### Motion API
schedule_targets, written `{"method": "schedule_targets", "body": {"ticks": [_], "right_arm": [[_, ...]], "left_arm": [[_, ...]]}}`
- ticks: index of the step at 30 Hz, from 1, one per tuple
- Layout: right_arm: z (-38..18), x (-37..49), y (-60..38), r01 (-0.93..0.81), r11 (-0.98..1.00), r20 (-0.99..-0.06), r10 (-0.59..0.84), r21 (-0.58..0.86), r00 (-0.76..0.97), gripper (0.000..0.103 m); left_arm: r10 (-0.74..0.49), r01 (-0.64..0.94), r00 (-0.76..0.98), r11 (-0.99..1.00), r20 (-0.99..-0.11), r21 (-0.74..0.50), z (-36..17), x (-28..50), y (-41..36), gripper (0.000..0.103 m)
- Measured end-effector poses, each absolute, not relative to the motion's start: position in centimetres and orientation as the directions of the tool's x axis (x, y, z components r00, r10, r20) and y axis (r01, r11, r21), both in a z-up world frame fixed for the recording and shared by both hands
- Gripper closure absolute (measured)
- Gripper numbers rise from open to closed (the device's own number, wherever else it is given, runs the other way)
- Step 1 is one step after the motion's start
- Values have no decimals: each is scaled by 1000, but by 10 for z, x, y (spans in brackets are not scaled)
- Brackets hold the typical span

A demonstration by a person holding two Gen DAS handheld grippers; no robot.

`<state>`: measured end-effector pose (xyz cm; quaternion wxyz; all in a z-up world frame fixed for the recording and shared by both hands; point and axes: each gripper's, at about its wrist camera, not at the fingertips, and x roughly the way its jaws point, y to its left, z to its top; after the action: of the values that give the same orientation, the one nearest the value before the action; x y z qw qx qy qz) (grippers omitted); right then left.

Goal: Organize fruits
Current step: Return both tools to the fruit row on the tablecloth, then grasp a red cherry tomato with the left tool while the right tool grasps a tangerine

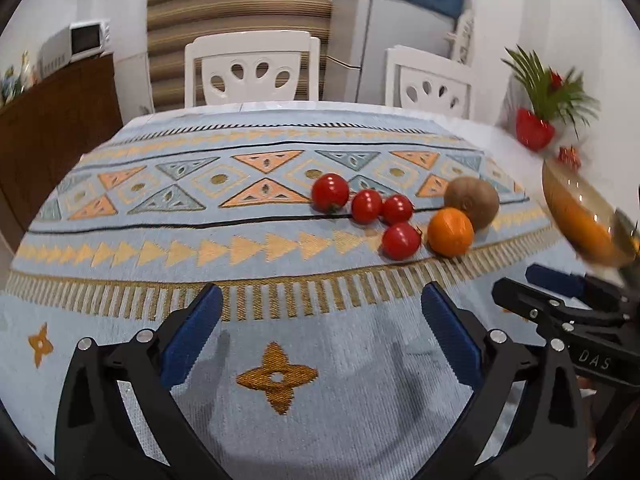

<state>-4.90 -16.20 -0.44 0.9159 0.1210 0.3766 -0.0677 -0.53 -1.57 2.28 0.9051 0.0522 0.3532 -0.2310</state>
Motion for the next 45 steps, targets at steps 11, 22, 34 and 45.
{"method": "schedule_targets", "body": {"ticks": [11,22,34,45], "right_arm": [[-3,-51,-163,201,962,-694,-17,185,720,21],[-3,-53,-172,205,949,-685,15,238,729,16],[-4,-54,-178,217,941,-684,21,261,729,16],[-7,-44,-185,262,921,-741,42,289,671,53]], "left_arm": [[-380,423,639,900,-668,-108,22,-1,-5,3],[-377,425,639,900,-670,-101,21,-1,-7,3],[-393,403,604,901,-693,-159,19,7,1,13],[-489,453,428,844,-761,-288,47,17,2,42]]}}
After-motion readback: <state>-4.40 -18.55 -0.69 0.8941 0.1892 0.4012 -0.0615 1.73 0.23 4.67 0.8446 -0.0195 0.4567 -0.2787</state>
